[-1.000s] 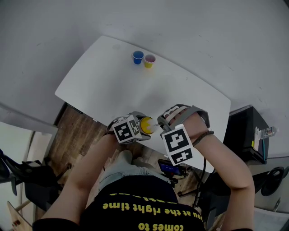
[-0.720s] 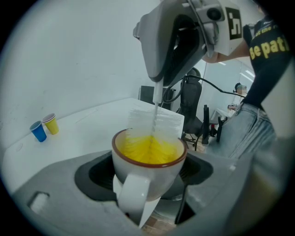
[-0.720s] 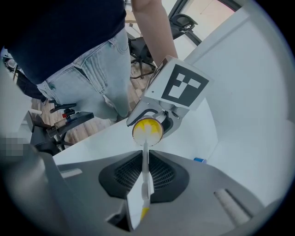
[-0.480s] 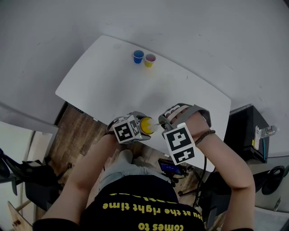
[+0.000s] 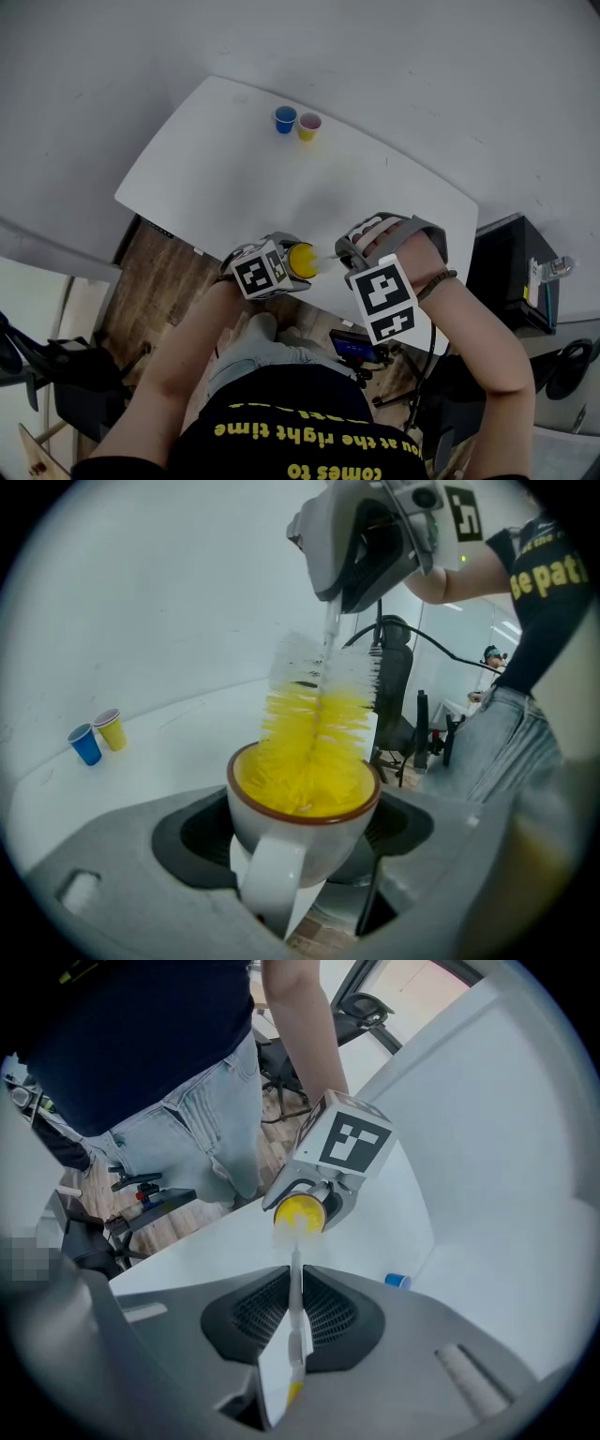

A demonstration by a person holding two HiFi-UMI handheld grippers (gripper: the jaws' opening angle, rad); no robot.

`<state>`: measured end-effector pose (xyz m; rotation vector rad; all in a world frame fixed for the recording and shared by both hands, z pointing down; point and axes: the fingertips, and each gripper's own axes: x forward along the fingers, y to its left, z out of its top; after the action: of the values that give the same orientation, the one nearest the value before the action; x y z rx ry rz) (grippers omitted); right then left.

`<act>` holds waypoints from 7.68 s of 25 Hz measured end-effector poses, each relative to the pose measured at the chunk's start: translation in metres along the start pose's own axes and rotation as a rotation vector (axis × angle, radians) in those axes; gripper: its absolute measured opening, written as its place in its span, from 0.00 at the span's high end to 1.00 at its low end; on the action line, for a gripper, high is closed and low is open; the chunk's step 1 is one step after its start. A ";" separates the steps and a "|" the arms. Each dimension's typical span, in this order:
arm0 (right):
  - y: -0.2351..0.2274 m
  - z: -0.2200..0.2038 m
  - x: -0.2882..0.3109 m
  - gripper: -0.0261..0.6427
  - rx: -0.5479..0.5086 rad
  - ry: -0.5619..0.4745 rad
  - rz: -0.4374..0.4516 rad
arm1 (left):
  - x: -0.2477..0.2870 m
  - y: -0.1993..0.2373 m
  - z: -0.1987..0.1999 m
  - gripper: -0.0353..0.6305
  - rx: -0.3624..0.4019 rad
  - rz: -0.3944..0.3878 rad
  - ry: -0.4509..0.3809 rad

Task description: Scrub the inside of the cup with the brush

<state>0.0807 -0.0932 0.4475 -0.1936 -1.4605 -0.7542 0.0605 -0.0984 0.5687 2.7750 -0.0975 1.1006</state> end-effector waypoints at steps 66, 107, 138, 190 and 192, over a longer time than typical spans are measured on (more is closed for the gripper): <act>0.017 0.007 0.002 0.89 0.025 -0.012 -0.008 | -0.003 -0.007 0.007 0.33 0.073 0.012 -0.012; 0.029 0.013 -0.003 0.89 0.202 -0.100 0.052 | -0.004 -0.018 0.011 0.33 0.096 0.014 -0.025; 0.026 0.006 -0.002 0.89 0.319 -0.119 0.058 | -0.007 -0.012 0.013 0.33 0.102 0.030 -0.035; 0.022 -0.003 -0.020 0.89 0.453 -0.186 0.064 | -0.020 0.006 0.007 0.33 0.086 0.088 -0.039; 0.019 -0.002 -0.023 0.89 0.452 -0.201 0.052 | -0.018 0.006 0.006 0.33 0.086 0.085 -0.033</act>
<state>0.0948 -0.0714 0.4318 0.0408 -1.7706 -0.3536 0.0508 -0.1049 0.5526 2.8910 -0.1782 1.1041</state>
